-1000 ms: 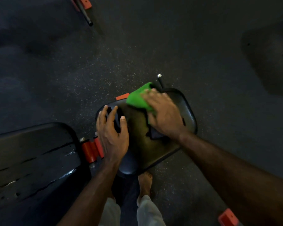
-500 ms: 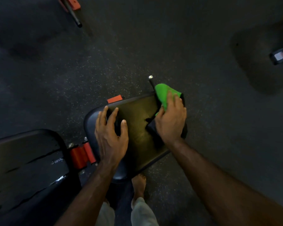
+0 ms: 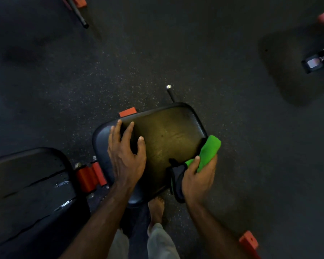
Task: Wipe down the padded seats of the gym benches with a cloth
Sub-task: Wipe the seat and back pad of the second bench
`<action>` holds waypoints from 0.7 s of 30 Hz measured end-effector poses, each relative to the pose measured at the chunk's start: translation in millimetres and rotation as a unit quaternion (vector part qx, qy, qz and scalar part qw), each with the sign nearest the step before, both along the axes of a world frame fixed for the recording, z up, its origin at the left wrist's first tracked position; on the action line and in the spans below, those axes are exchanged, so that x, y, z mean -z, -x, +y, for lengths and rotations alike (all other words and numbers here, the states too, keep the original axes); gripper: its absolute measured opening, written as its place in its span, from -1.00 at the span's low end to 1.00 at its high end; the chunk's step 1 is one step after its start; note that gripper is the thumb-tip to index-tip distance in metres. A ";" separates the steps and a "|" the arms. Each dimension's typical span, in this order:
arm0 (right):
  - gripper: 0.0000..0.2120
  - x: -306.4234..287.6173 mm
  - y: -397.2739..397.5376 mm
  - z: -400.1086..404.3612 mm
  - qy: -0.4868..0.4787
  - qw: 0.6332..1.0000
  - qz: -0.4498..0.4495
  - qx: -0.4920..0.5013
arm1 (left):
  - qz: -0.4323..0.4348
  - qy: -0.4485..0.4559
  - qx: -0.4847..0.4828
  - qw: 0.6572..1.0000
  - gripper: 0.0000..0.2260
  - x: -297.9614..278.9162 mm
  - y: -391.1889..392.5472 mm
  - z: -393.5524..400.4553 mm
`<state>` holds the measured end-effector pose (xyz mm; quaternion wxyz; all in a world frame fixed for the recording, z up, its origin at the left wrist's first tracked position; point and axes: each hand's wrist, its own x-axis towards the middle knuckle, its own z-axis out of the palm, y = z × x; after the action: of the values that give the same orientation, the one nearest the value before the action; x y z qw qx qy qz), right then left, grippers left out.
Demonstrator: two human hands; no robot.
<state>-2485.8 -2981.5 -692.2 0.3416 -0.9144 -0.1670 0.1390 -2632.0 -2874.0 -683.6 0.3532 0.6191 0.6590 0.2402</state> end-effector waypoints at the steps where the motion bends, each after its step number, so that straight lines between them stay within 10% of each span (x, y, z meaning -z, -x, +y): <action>1: -0.35 -2.2 12.8 -7.7 -0.004 1.000 0.020 0.011 | -0.001 -0.005 0.001 1.000 -0.52 1.7 -0.8 -1.4; 13: -0.19 -8.5 136.6 -54.9 0.086 0.984 0.000 -0.156 | -0.029 -0.040 -0.080 0.996 -0.55 9.5 29.5 -27.5; 21: -0.44 -3.0 153.9 -71.9 0.113 0.882 -0.147 -0.434 | -0.088 -0.024 -0.194 0.977 -0.59 7.1 69.4 -21.8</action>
<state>-2639.7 -3053.4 -689.2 0.1128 -0.7929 -0.5785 0.1548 -2701.4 -2895.8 -690.7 0.3420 0.4638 0.7270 0.3734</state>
